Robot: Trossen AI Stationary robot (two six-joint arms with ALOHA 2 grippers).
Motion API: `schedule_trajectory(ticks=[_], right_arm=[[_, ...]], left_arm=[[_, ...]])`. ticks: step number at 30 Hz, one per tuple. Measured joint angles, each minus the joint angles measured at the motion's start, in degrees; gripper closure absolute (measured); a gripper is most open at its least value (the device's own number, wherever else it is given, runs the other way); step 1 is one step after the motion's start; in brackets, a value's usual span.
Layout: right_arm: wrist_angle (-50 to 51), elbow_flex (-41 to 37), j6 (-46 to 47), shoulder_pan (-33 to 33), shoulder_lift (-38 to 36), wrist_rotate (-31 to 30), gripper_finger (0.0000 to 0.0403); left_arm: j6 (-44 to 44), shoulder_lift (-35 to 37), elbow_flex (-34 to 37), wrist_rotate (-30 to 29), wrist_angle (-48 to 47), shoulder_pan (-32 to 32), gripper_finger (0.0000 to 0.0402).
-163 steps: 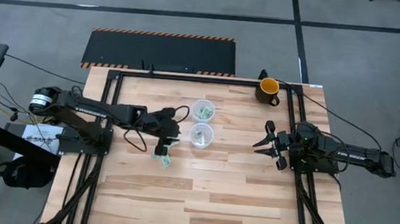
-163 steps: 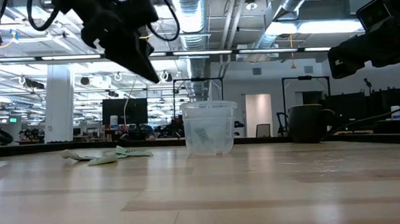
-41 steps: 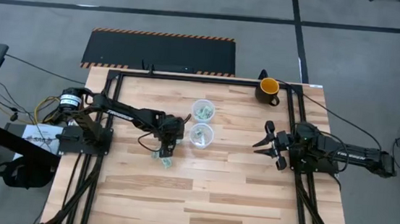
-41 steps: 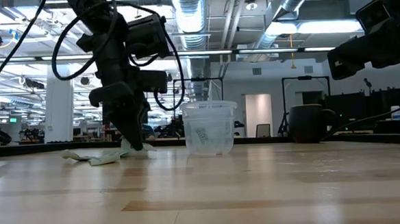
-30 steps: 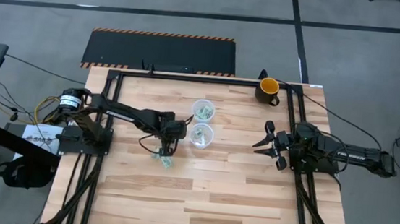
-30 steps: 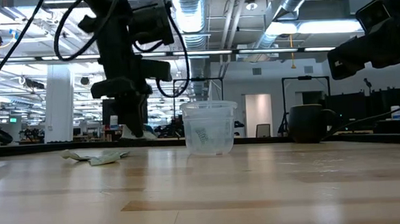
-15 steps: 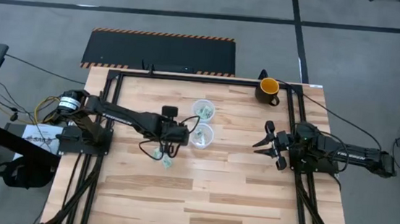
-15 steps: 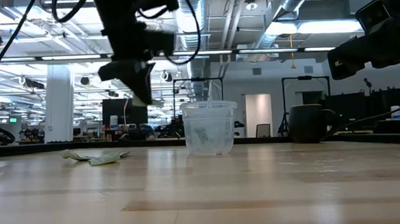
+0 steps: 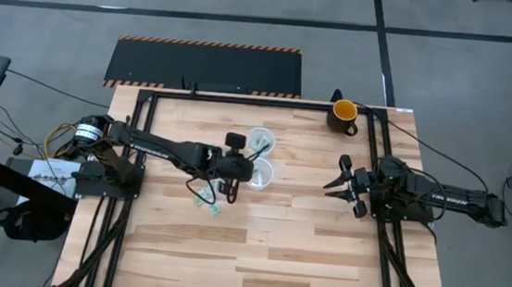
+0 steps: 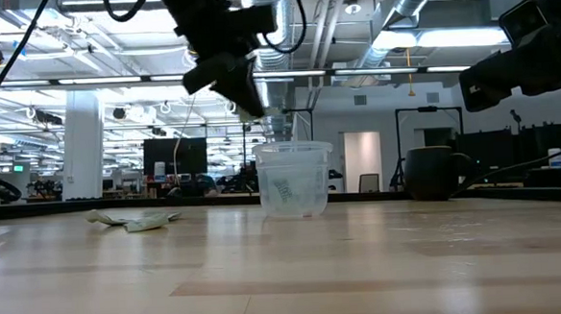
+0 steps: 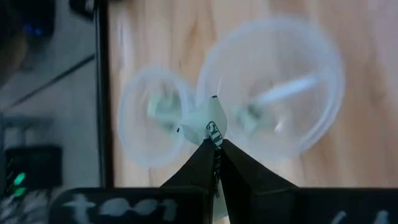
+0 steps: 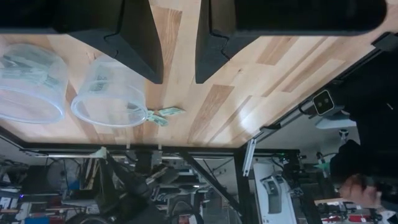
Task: Pick and place items into bin
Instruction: Put the green stevia packet into the bottom transparent bin
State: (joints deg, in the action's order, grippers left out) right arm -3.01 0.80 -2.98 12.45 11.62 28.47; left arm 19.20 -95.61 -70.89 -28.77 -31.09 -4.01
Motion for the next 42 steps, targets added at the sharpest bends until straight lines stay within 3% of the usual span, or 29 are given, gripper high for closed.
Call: schedule_trajectory(ticks=[8,14,29,42], right_arm=[[0.0,0.0,0.0,0.0,0.0,0.0,0.0316],[0.0,0.0,0.0,0.0,0.02,-0.02,0.0316],[0.0,0.0,0.0,0.0,0.0,0.0,0.0316],[0.02,0.0,0.0,0.0,0.0,-0.02,0.0316]], left_arm=[[2.72,0.0,0.0,18.98,7.64,2.69,0.0399],[2.69,0.06,0.61,26.84,8.64,6.51,0.0399],[1.62,0.07,2.47,34.45,9.75,9.77,0.0394],[1.64,0.07,2.49,32.52,11.13,9.57,0.0297]])
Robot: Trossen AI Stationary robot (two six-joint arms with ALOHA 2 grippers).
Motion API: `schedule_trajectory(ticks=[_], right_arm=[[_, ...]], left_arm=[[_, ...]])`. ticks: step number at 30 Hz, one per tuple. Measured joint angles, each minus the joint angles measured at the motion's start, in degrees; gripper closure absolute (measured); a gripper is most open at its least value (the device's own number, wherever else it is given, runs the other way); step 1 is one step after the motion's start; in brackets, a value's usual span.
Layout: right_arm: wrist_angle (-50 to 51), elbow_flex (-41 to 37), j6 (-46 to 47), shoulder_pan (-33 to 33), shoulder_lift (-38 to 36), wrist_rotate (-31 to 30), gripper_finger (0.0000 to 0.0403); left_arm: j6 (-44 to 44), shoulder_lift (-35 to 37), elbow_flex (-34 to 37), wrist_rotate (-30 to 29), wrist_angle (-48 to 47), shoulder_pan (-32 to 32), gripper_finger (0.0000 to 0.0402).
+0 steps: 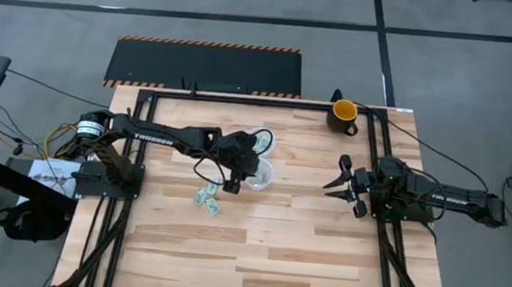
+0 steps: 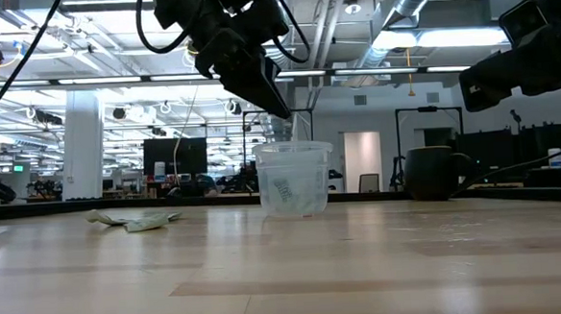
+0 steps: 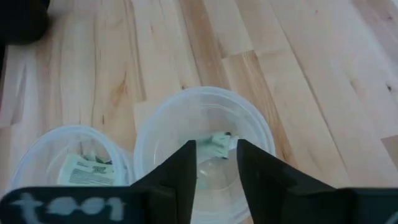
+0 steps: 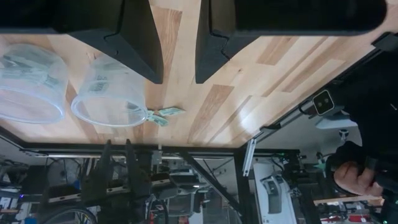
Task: Pick and place items into bin
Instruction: Put the green stevia packet into the bottom transparent bin
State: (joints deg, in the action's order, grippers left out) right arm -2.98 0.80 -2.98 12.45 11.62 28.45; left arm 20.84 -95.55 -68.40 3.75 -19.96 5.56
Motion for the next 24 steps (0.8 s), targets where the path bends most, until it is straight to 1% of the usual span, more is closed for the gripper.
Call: schedule_trajectory(ticks=[3,5,11,15,19,24], right_arm=[[0.0,0.0,0.0,0.0,0.02,0.0,0.0316],[0.0,0.0,0.0,0.0,0.0,0.0,0.0316],[-0.01,0.0,0.0,0.0,0.0,0.01,0.0316],[-0.02,0.0,0.0,0.0,0.0,0.0,0.0316],[-0.02,0.0,0.0,0.0,0.02,0.02,0.0316],[0.0,0.0,0.0,0.0,0.0,0.02,0.0316]], left_arm=[[0.0,0.0,0.0,-0.17,-0.02,0.01,0.0287],[-0.59,0.0,-0.11,-1.38,-0.87,-0.19,0.0284],[-3.16,0.0,-3.63,-6.75,-14.94,-2.13,0.0284],[-6.87,0.0,-5.47,-7.3,-25.18,-3.71,0.0284],[-10.56,-0.01,-5.55,-7.26,-32.5,-5.32,0.0283],[-12.61,0.0,-1.64,-7.13,-31.84,-6.81,0.0283]])
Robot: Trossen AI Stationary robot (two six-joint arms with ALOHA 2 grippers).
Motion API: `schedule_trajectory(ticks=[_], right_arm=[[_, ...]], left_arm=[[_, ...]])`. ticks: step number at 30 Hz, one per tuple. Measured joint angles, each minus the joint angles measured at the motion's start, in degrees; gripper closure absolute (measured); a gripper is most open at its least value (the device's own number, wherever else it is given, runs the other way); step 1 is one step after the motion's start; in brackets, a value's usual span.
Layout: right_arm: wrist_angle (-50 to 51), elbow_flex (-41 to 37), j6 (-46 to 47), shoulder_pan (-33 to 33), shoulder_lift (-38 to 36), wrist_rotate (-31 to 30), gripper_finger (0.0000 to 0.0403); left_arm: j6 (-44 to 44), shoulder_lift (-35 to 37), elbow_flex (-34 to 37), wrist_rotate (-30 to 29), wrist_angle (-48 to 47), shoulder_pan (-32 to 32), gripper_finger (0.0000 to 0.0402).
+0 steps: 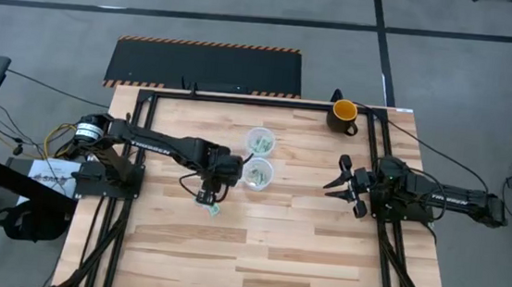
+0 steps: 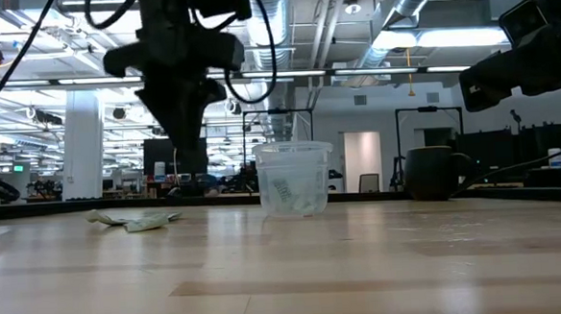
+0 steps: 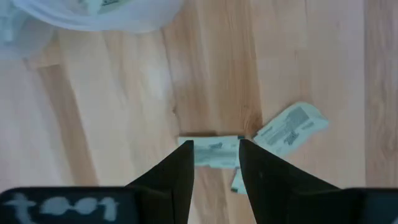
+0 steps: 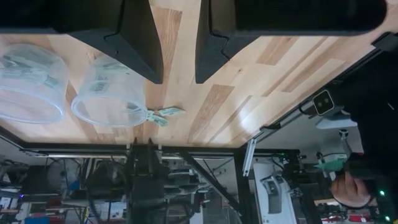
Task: Pick and place items into bin
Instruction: Put the green stevia packet into the bottom transparent bin
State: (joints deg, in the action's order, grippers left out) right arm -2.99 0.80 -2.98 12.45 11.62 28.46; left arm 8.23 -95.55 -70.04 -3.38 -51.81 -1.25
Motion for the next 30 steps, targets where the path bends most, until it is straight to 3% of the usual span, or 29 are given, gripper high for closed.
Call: schedule_trajectory(ticks=[7,15,26,30], right_arm=[[0.0,0.0,0.0,0.0,0.0,0.01,0.0316],[0.0,0.0,0.0,0.0,0.0,-0.02,0.0316],[-0.02,0.0,0.0,0.0,0.01,0.0,0.0316],[0.0,0.0,0.0,0.0,0.02,-0.01,0.0316]], left_arm=[[-0.81,-0.04,5.38,3.11,7.67,-0.14,0.0283],[-4.8,-0.04,6.62,3.13,6.69,-0.11,0.0279],[-5.76,-0.02,8.07,3.09,6.02,-0.11,0.0224],[-5.37,-0.04,12.03,6.71,8.64,0.42,0.0208]])
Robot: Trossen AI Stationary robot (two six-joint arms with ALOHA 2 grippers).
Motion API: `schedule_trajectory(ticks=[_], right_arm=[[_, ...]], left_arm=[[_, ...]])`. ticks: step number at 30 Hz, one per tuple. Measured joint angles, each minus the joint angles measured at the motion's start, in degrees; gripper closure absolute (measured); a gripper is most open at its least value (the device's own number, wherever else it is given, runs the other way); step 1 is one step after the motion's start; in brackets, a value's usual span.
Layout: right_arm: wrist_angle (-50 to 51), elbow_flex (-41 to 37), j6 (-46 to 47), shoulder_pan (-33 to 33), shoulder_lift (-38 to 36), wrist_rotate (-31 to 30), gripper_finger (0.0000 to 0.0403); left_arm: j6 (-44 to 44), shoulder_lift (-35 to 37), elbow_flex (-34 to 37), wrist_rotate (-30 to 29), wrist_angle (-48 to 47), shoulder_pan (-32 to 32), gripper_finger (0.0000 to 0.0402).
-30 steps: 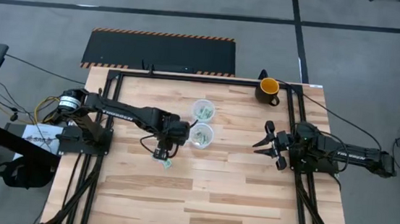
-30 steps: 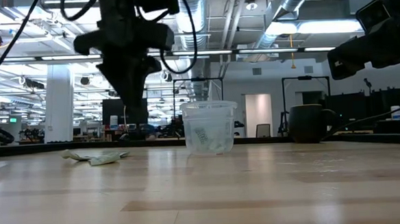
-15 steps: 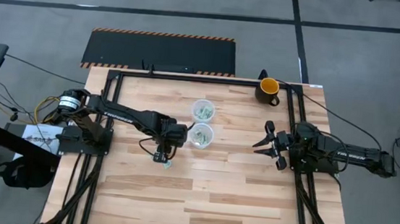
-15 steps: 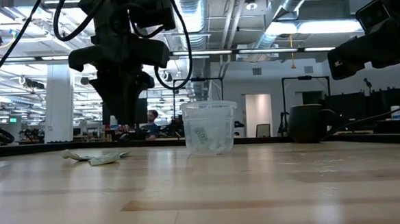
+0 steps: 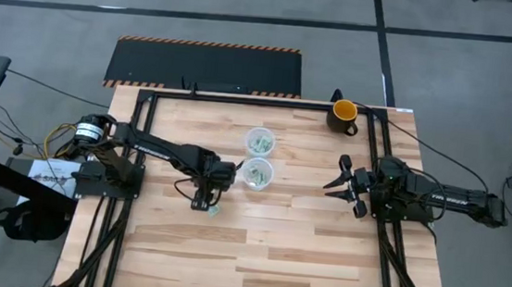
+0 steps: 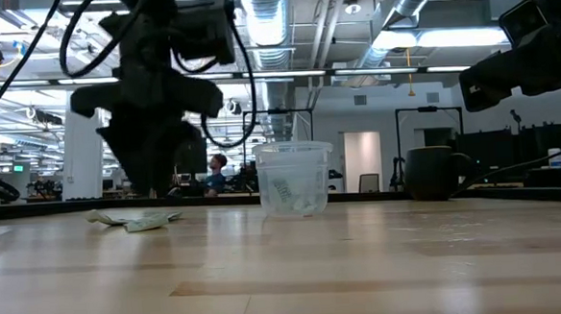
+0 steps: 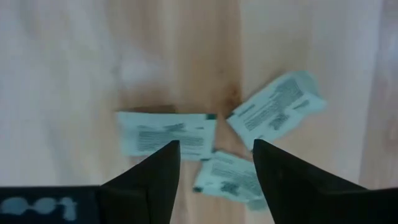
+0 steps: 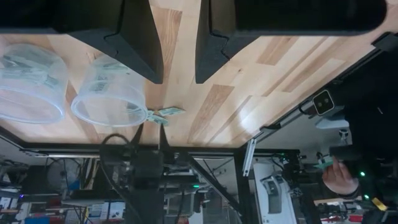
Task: Pick and place items into bin
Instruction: Put the green stevia packet into the bottom transparent bin
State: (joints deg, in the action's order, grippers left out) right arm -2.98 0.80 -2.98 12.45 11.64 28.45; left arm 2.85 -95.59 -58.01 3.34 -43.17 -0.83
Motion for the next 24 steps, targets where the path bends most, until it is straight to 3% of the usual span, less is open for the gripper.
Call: schedule_trajectory(ticks=[9,17,24], right_arm=[[-0.02,0.0,0.0,0.0,-0.02,0.01,0.0316],[0.0,0.0,0.0,0.0,0.0,-0.01,0.0316],[0.0,0.0,0.0,0.0,-0.02,-0.01,0.0316]], left_arm=[[3.01,0.0,5.18,8.0,4.6,2.96,0.0203],[5.04,1.85,5.21,7.86,5.47,3.56,0.0203],[5.03,5.44,5.19,2.85,6.67,3.57,0.0203]])
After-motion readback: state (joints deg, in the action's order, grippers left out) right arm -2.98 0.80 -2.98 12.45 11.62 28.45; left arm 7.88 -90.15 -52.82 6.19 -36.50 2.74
